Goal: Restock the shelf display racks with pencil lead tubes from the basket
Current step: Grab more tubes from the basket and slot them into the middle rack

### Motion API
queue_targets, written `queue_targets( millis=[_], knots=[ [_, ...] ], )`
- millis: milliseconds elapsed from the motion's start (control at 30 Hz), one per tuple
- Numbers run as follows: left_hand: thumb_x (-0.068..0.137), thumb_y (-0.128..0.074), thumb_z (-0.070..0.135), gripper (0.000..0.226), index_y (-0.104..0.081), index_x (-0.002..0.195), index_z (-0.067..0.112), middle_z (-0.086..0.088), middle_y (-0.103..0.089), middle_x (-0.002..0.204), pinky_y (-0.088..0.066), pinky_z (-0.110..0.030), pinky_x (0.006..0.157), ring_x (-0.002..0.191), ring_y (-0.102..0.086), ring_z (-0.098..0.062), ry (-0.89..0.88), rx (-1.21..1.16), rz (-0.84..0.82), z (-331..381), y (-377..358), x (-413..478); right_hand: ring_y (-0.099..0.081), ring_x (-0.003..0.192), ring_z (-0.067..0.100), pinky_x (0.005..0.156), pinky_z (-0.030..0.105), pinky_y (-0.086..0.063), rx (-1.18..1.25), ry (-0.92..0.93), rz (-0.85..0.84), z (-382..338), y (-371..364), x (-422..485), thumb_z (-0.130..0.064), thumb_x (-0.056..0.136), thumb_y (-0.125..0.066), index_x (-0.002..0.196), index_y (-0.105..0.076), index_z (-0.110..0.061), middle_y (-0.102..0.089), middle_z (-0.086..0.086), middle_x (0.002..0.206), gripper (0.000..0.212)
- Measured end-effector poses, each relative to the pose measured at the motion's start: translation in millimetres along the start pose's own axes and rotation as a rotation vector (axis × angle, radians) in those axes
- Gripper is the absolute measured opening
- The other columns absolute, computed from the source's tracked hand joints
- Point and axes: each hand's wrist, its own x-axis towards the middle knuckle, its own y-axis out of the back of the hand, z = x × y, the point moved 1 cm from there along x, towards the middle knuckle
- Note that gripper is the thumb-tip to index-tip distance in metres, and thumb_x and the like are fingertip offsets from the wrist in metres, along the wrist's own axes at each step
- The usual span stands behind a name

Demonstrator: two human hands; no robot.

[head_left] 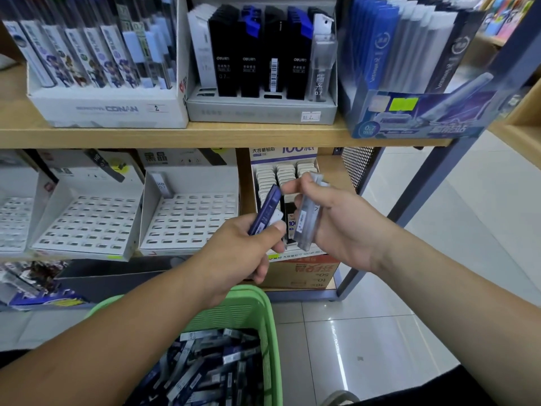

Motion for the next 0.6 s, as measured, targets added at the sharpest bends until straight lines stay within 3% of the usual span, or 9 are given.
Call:
queue_targets(
  millis=[100, 200, 367, 467, 500, 567, 600],
  knots=[
    [0.099, -0.068, 0.035, 0.027, -0.068, 0.104, 0.008, -0.013, -0.067, 0.075, -0.045, -0.033, 0.054, 0.052, -0.047, -0.018, -0.007, -0.068, 0.002, 1.1, -2.1, -0.8, -0.058, 0.087, 0.031, 0.082, 0.044, -0.051, -0.025, -0.036, -0.048, 4.3, -7.5, -1.3, -0.043, 0.105, -0.048, 0.112, -0.063, -0.018, -0.068, 0.011, 0.097, 0.030],
    [0.091, -0.078, 0.031, 0.027, -0.068, 0.104, 0.009, -0.006, -0.055, 0.062, -0.046, -0.031, 0.054, 0.051, -0.046, -0.018, 0.011, -0.117, 0.010, 1.9, -0.4, -1.0, -0.065, 0.091, 0.027, 0.090, 0.047, -0.051, 0.015, -0.047, -0.059, 10.1, -14.3, 0.2, -0.046, 0.105, -0.047, 0.117, -0.061, -0.021, -0.069, 0.015, 0.109, 0.031],
    [0.081, -0.087, 0.014, 0.024, -0.066, 0.093, 0.013, 0.002, -0.056, 0.056, -0.045, -0.030, 0.050, 0.047, -0.044, -0.016, 0.022, -0.098, 0.054, 0.3, -1.1, 0.5, -0.066, 0.075, 0.017, 0.067, 0.035, -0.052, 0.025, -0.040, -0.036, 17.6, -24.4, 3.1, -0.053, 0.104, -0.042, 0.115, -0.062, -0.027, -0.072, 0.008, 0.097, 0.034],
    [0.085, -0.085, 0.015, 0.020, -0.066, 0.091, 0.012, 0.002, -0.056, 0.058, -0.046, -0.030, 0.051, 0.048, -0.047, -0.014, 0.002, -0.058, 0.047, -0.7, -0.4, 0.0, -0.069, 0.076, 0.019, 0.072, 0.036, -0.053, -0.095, -0.016, 0.043, 22.2, -21.8, 4.5, -0.057, 0.099, -0.050, 0.111, -0.063, -0.023, -0.075, 0.007, 0.098, 0.039],
    [0.087, -0.083, 0.017, 0.018, -0.066, 0.091, 0.013, 0.002, -0.055, 0.057, -0.046, -0.030, 0.051, 0.049, -0.047, -0.014, -0.007, -0.033, 0.036, -0.9, 0.7, -0.7, -0.066, 0.067, 0.018, 0.065, 0.032, -0.051, -0.180, 0.013, 0.097, 22.8, -19.9, 4.2, -0.058, 0.098, -0.053, 0.112, -0.063, -0.020, -0.074, 0.006, 0.093, 0.041],
    [0.093, -0.077, 0.019, 0.013, -0.066, 0.092, 0.012, 0.003, -0.053, 0.056, -0.046, -0.030, 0.052, 0.049, -0.047, -0.013, -0.014, 0.001, 0.016, -0.3, 2.2, -1.7, -0.045, 0.046, 0.010, 0.044, 0.022, -0.034, -0.256, 0.093, 0.166, 21.9, -15.6, 3.5, -0.050, 0.098, -0.060, 0.113, -0.062, -0.010, -0.062, 0.008, 0.079, 0.043],
    [0.096, -0.073, 0.021, 0.012, -0.067, 0.096, 0.011, 0.003, -0.053, 0.055, -0.046, -0.029, 0.052, 0.049, -0.048, -0.012, -0.017, 0.012, 0.011, 0.9, 2.9, -2.1, -0.036, 0.043, 0.008, 0.041, 0.021, -0.027, -0.253, 0.118, 0.178, 20.8, -12.8, 3.5, -0.044, 0.098, -0.063, 0.113, -0.061, -0.004, -0.055, 0.008, 0.073, 0.043]
  ],
)
